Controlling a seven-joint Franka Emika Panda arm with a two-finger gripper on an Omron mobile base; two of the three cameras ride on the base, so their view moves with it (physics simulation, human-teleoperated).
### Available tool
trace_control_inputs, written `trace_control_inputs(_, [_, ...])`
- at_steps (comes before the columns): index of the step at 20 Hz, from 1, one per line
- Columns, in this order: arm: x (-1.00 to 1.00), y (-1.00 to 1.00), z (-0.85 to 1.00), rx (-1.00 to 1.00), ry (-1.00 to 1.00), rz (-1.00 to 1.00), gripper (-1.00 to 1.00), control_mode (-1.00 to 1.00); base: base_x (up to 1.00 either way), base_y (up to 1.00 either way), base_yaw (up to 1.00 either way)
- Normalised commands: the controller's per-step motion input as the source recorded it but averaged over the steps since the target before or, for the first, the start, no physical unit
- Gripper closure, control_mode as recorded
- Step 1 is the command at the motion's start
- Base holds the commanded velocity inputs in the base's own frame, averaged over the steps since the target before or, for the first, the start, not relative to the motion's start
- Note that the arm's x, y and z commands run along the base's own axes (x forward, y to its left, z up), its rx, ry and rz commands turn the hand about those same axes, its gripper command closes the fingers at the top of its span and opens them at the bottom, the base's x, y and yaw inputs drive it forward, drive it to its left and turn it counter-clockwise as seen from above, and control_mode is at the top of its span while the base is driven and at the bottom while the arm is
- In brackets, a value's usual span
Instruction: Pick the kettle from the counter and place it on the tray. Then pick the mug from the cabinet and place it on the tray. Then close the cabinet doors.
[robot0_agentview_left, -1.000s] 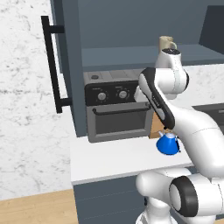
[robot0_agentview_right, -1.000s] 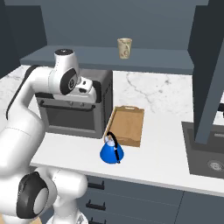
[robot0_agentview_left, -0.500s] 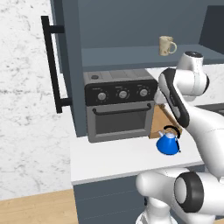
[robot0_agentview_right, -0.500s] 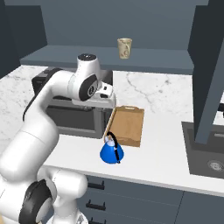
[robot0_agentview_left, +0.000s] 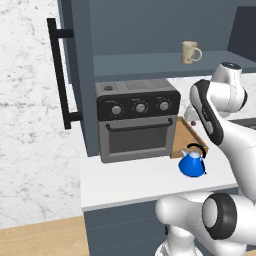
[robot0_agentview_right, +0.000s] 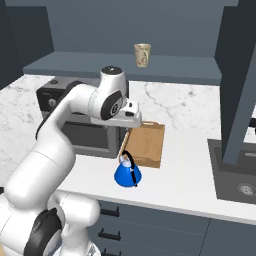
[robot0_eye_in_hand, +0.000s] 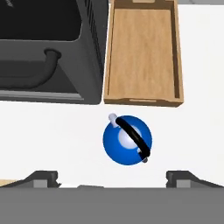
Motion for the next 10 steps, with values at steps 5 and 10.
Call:
trace_control_inputs(5, [0.00,-0.24,-0.55,0.00,0.00,0.33,-1.00,-1.00,0.00,0.00,0.00])
trace_control_inputs(10, [0.00,-0.23,-0.47,-0.03,0.00,0.30,-1.00,-1.00,0.00,0.00,0.00])
